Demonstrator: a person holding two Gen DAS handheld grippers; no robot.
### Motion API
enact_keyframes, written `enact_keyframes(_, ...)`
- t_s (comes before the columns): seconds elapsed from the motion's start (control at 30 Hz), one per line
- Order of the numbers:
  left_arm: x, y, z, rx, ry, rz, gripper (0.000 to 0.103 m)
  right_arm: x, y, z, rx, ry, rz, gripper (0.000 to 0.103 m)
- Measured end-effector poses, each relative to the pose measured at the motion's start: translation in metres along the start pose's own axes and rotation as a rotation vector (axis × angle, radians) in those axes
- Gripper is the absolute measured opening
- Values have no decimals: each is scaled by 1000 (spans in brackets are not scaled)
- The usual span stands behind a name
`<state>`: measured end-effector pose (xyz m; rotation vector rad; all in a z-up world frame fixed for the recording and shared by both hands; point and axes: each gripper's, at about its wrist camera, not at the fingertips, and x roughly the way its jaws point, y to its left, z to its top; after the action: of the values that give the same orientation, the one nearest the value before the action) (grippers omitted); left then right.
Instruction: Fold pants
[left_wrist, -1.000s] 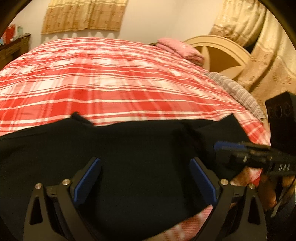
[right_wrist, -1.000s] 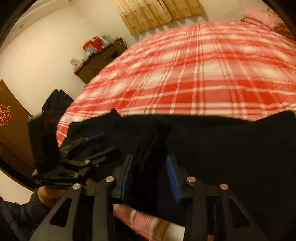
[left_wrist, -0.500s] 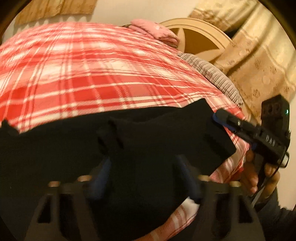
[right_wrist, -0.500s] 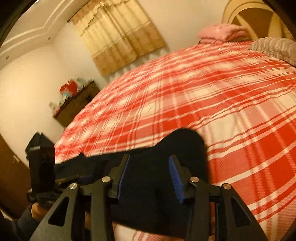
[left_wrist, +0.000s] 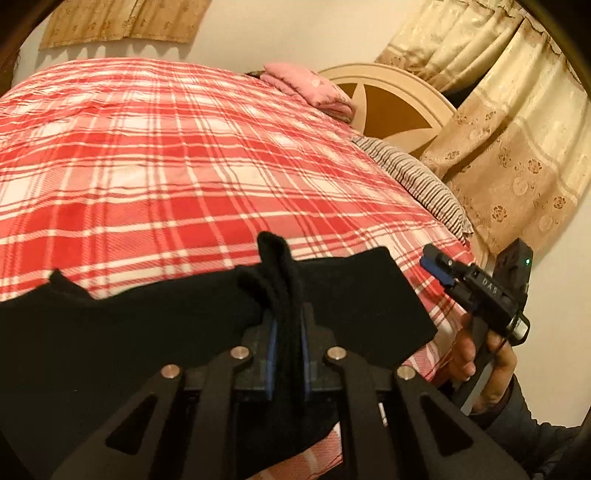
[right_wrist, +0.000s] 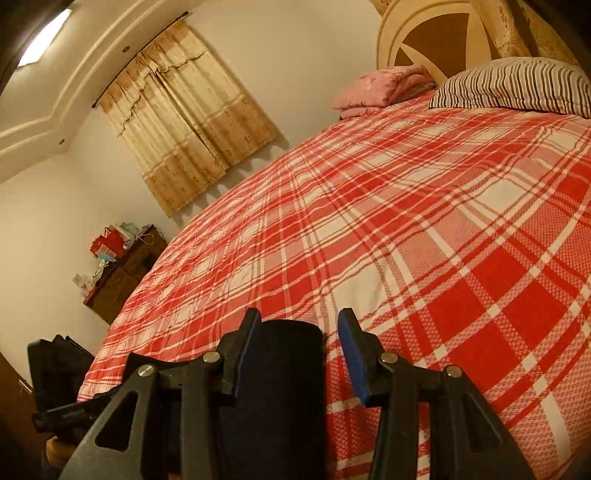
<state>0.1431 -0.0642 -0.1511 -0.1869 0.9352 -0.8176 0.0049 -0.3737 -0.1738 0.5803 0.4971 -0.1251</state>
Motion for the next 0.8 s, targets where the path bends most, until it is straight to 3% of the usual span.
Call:
enact_keyframes(0.13,14,10,-7,-14,40,57,11,-3,11,-5,-58,-1,8,45)
enact_keyframes(0.3,23,19,-17,-24,65,95,11,-1,41,-16,-200,31,88,46)
enact_keyframes(0.43,21,20,-18,-17,55,103,11,25,55,-32,-284,162,78,48)
enact_keyframes(0.53,25,25,-18,-28,57,109,13,52,52,-47,-326,286,4,48)
enact_keyframes(0.63,23,25,-21,-17,39,134,20,46,57,-47,-362,259,1,48)
enact_keyframes(0.8,9,23,-22,19,-3,186,40,28,67,-44,-387,174,33,49)
